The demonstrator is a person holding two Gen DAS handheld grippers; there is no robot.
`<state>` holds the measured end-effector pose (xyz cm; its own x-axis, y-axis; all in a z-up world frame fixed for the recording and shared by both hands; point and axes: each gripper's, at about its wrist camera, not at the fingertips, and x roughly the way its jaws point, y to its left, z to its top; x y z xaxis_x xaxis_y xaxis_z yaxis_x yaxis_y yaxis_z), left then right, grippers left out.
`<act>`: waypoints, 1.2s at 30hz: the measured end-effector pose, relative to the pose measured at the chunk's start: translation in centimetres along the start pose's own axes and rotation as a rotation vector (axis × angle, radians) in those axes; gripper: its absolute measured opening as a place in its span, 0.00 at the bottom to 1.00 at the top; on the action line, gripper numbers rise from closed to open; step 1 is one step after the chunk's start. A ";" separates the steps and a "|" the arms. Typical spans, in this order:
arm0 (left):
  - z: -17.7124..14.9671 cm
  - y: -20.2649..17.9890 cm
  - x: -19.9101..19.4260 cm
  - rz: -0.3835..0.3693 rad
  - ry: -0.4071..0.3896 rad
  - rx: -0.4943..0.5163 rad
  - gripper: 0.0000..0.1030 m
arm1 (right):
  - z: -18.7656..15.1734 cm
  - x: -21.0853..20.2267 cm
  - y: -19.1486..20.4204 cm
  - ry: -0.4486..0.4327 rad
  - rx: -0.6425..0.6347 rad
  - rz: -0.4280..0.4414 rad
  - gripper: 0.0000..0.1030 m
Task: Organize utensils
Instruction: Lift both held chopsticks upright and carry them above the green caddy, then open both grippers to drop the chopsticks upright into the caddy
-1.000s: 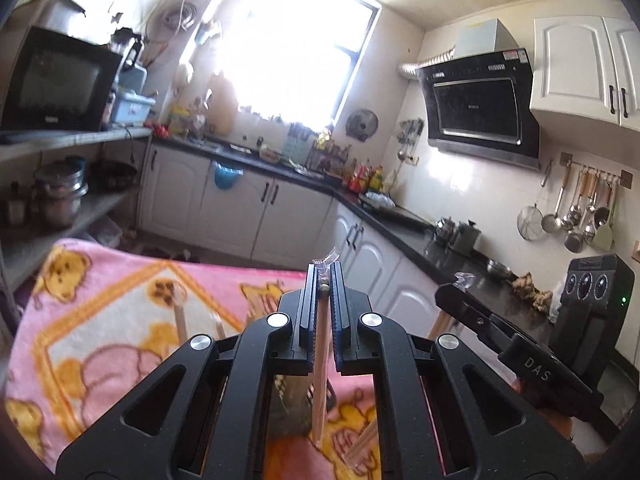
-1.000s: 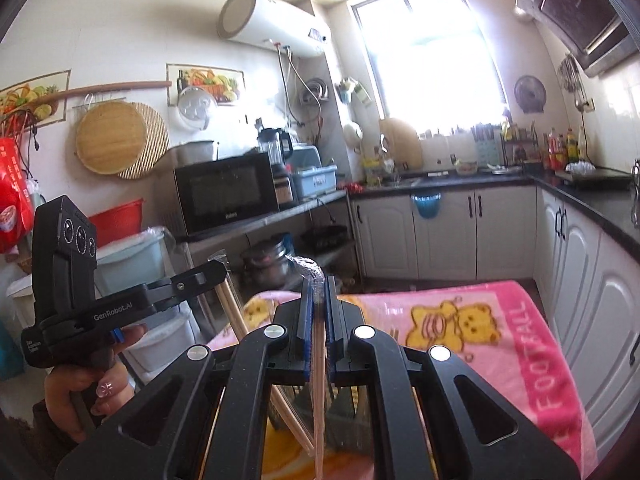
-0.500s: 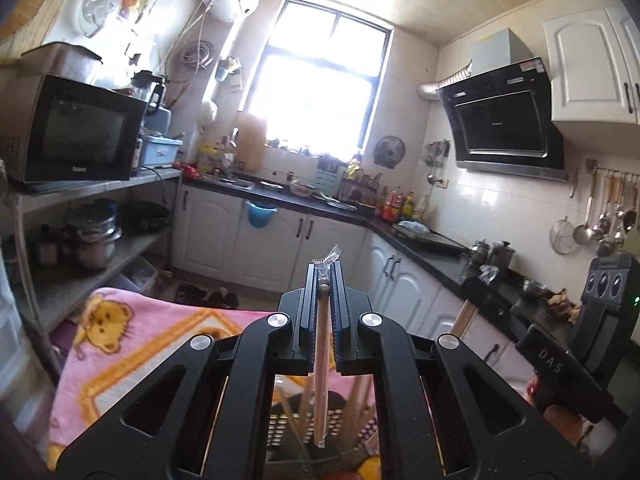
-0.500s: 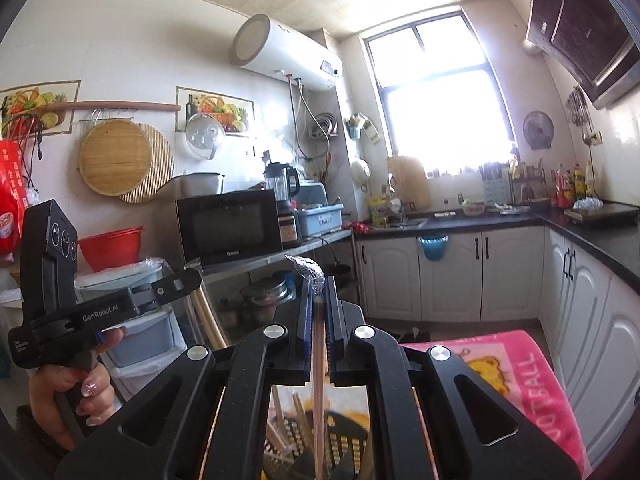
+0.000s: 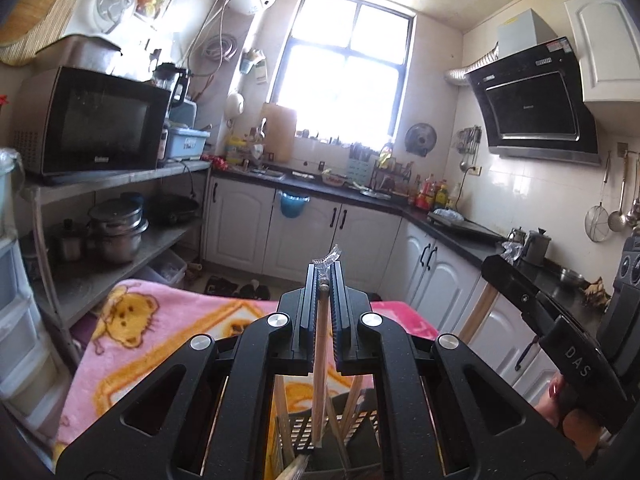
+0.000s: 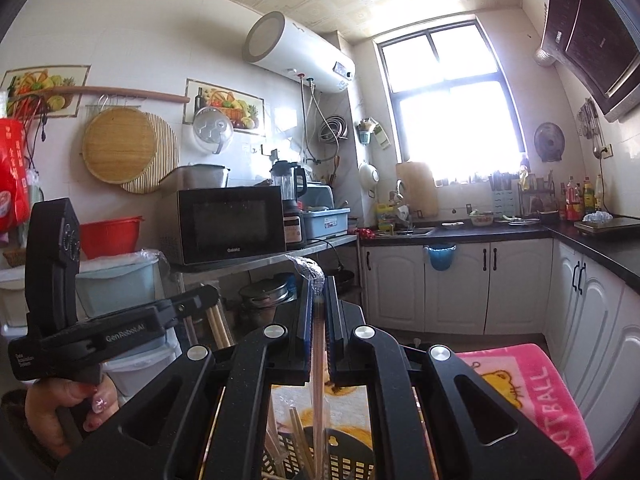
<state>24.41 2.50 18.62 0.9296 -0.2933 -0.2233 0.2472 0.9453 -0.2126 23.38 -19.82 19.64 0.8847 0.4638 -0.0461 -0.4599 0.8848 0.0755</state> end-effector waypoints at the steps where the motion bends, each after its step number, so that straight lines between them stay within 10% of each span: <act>1: -0.2 0.1 0.2 0.003 0.006 -0.001 0.03 | -0.3 0.2 0.0 0.006 -0.001 0.001 0.06; 21: -4.9 0.3 3.6 -0.011 0.117 -0.016 0.03 | -5.2 2.4 -0.3 0.102 0.012 -0.014 0.06; 29: -5.9 -0.1 3.3 -0.027 0.151 -0.008 0.04 | -5.9 1.5 -0.7 0.124 0.034 -0.035 0.21; 36: -6.5 -0.5 2.6 -0.028 0.175 0.008 0.22 | -6.5 -0.1 -1.3 0.154 0.063 -0.069 0.32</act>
<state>24.92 0.33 11.98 0.8610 -0.3387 -0.3794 0.2746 0.9375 -0.2137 23.38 -20.71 13.09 0.8899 0.4075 -0.2051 -0.3883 0.9125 0.1285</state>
